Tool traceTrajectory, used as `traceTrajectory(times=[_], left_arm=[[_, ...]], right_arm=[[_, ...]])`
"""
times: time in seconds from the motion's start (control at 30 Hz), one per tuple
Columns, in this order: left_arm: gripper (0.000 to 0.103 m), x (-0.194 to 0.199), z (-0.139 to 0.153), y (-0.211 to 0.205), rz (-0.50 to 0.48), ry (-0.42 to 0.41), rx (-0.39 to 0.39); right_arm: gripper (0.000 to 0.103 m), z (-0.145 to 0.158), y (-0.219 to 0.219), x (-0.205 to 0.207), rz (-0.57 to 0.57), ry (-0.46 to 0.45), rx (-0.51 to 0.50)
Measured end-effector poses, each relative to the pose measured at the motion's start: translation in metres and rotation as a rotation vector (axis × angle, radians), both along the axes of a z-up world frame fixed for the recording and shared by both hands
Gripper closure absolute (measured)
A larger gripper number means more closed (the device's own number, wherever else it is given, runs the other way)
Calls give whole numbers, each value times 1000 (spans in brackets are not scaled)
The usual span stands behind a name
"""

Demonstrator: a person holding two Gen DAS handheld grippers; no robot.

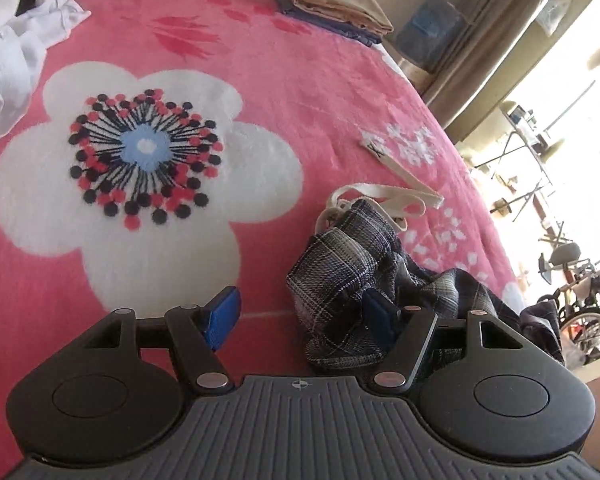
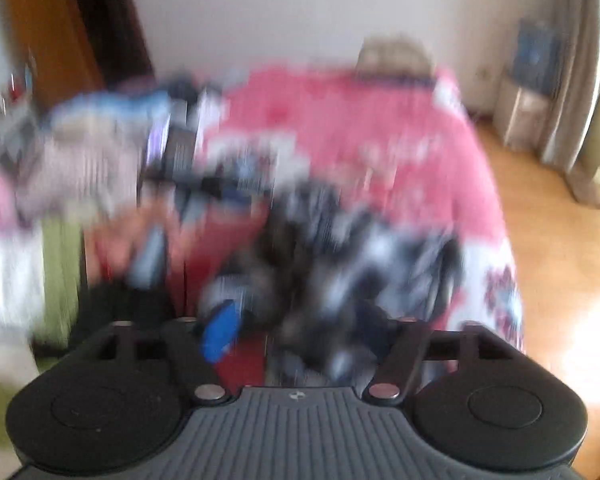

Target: Fold clothes

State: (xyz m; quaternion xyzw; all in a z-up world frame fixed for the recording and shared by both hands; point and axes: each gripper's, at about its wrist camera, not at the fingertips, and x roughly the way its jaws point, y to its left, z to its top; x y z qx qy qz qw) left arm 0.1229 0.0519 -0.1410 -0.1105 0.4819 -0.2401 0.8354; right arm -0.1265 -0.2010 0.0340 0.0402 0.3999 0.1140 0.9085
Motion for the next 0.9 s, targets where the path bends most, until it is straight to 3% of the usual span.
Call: traceTrajectory(times=[0.13,0.3,0.37,0.4,0.43,0.47,0.53,0.57,0.77,0.83,0.87,0.9], left_arm=[[36,-1,-3,-5,-28,-14,21],[38,0,-7,-9,-54,-43,20],[51,-2,-6,-12,-71,-66,20],[61,-3,-5,-14,-79,-78,21],[70,-4,-4,-16,-88,-94,25],[75,-6,-2,-19,-100,-122,41],[87,-12,4,-27,-125,-188,77],[89,-14,7,-31,-133,-216,82],[93,4,44,-45,-141,-317,-94],[93,19,52,-47,-148,-299,-170],[92,28,50,-48,-163,-250,-201],[84,37,47,-47,-174,-184,-219]], right_arm=[[16,-13,-27,77,-52,-30,109],[16,-94,-46,199,-158,163,89],[16,-133,-53,233,-177,308,134],[21,-152,-57,248,-183,384,160],[27,-165,-58,256,-168,437,184],[43,-173,-57,256,-134,467,205],[68,-172,-54,245,-69,413,207],[89,-166,-55,236,-46,365,207],[91,-114,-91,187,-107,103,400],[91,-92,-95,172,-97,0,440],[91,-81,-95,164,-87,-54,455],[91,-72,-93,157,-63,-96,464]])
